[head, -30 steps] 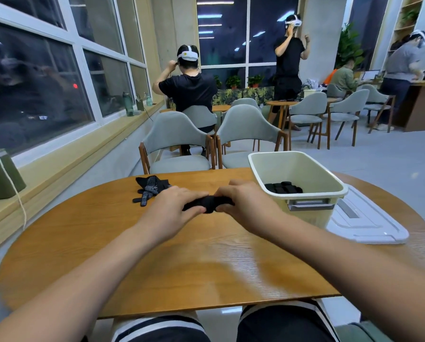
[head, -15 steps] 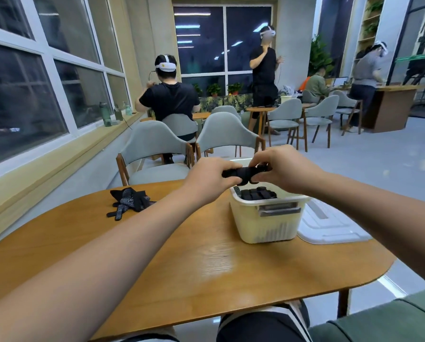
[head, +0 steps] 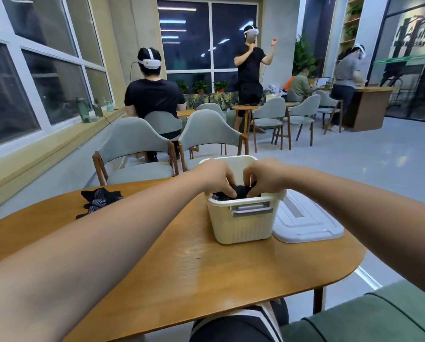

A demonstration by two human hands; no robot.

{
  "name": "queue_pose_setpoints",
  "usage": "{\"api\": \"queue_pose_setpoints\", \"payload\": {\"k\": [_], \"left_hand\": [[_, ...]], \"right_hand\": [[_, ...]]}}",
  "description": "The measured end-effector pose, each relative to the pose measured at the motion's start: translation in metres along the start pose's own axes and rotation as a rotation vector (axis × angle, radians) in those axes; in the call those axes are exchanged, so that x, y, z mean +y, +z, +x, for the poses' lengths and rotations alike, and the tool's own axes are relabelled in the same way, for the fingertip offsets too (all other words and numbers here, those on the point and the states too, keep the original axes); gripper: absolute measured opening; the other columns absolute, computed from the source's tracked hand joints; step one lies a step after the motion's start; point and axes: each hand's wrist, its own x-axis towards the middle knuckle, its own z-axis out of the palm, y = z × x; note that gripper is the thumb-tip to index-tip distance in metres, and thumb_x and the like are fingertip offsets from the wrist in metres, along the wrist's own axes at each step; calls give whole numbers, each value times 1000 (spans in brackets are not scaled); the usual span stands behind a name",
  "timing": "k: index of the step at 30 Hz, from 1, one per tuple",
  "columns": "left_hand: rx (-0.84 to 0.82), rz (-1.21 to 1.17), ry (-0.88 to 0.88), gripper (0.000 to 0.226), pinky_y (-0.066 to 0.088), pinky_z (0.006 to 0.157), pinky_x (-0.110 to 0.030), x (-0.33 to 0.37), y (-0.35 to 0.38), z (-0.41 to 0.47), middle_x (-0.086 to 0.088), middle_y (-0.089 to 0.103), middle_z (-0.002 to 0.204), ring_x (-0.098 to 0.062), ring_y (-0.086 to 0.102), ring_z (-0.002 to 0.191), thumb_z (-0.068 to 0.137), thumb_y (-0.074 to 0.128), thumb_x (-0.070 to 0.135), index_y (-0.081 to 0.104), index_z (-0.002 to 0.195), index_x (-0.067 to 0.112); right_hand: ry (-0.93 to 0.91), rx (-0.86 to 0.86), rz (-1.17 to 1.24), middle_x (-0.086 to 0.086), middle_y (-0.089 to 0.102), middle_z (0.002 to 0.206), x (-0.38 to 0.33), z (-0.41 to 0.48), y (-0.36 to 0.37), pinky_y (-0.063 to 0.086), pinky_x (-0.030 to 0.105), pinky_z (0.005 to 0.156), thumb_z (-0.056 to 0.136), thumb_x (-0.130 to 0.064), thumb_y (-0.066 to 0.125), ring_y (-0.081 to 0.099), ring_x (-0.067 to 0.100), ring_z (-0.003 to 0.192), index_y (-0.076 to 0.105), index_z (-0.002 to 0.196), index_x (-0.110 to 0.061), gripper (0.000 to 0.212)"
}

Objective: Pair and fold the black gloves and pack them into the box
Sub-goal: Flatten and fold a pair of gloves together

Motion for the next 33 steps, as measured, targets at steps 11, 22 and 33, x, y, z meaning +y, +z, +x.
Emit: {"api": "queue_pose_setpoints", "payload": {"k": [11, 22, 33], "left_hand": [[-175, 197, -22, 24, 58, 92, -36, 21, 26, 30, -4, 73, 107, -24, 66, 99, 98, 72, 21, 79, 122, 18], [-219, 212, -94, 18, 53, 97, -38, 17, 43, 47, -3, 65, 98, -26, 62, 103, 101, 69, 22, 73, 118, 17], [-243, 70, -36, 44, 58, 95, -35, 8, -13, 19, 4, 73, 112, -16, 70, 104, 94, 78, 49, 72, 130, 24]], "right_hand": [[-24, -155, -219, -2, 73, 107, 5, 26, 28, 37, 43, 111, 101, -38, 59, 60, 27, 110, 77, 113, -29, 23], [94, -217, -151, 4, 70, 119, -1, 44, 38, 48, 40, 110, 105, -44, 60, 61, 26, 111, 70, 135, -23, 38], [9, -232, -113, -6, 72, 110, -6, 22, -8, 54, 34, 90, 92, -34, 81, 64, 19, 103, 78, 115, -30, 24]]}}
